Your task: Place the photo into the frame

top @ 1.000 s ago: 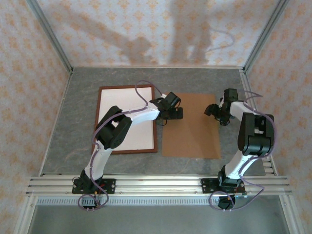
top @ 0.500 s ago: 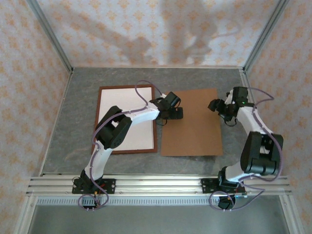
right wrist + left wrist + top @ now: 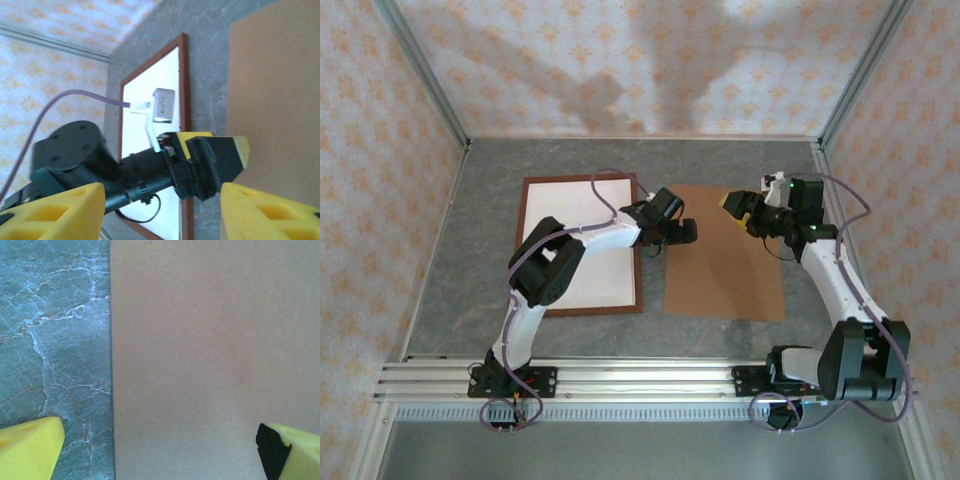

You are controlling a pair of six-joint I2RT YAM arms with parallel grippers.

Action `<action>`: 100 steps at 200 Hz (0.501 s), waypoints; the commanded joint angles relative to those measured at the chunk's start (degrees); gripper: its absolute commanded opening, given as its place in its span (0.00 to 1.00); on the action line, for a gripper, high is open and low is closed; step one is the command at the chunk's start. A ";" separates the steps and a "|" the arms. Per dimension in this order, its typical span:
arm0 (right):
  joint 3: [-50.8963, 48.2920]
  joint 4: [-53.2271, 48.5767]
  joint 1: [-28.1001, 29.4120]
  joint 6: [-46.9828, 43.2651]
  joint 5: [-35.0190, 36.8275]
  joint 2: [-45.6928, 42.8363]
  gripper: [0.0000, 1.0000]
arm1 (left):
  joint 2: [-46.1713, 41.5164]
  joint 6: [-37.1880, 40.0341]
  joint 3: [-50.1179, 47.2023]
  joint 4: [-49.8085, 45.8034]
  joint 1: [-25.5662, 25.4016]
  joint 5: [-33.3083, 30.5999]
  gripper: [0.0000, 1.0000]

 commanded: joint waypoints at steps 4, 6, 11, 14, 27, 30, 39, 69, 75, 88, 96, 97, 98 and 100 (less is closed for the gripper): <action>1.80 -7.36 0.03 -3.02 13.46 -1.79 0.65 | -1.14 -1.88 -2.14 -0.51 -1.26 3.61 0.99; 2.17 -8.97 0.00 -3.68 15.83 -1.79 0.66 | -1.18 -1.85 -2.20 -0.60 -1.23 3.41 0.99; 2.97 -12.10 -0.04 -4.97 21.00 -1.46 0.68 | -1.18 -1.70 -2.18 -0.69 -1.21 2.90 0.99; 3.36 -13.53 -0.09 -5.86 23.77 -1.04 0.69 | -1.14 -1.67 -2.20 -0.74 -1.21 2.57 0.99; 4.61 -16.15 -0.55 -8.35 32.61 1.73 0.77 | -0.95 -1.48 -1.86 -0.83 -1.21 1.90 0.99; 4.71 -16.12 -0.75 -8.70 34.09 2.59 0.79 | -0.90 -1.54 -1.76 -0.85 -1.21 1.92 0.99; 4.85 -15.11 -1.66 -9.52 38.09 5.37 0.83 | -0.38 -1.70 -1.21 -0.85 -1.26 2.18 0.99; 9.25 -16.51 -4.37 -12.25 43.22 17.69 0.88 | 1.63 -1.79 1.29 -1.82 -2.15 2.61 0.98; 10.19 -16.98 -4.50 -12.93 43.77 19.84 0.89 | 1.80 -1.85 1.65 -1.93 -2.41 2.72 0.98; 11.81 -18.14 -4.61 -14.07 44.94 23.76 0.90 | 2.52 -2.04 2.25 -1.99 -2.78 2.75 0.97; 12.26 -18.37 -4.66 -14.46 45.28 25.67 0.91 | 2.82 -2.07 2.55 -2.04 -2.93 2.87 0.97; 12.35 -18.38 -4.68 -14.45 45.26 25.87 0.91 | 2.86 -2.07 2.60 -2.05 -2.95 2.90 0.97; 12.39 -18.43 -4.69 -14.45 45.25 26.10 0.91 | 2.88 -2.07 2.62 -2.06 -3.00 2.87 0.97; 12.49 -18.51 -4.70 -14.54 45.24 26.56 0.91 | 2.99 -2.07 2.71 -2.04 -3.02 2.85 0.97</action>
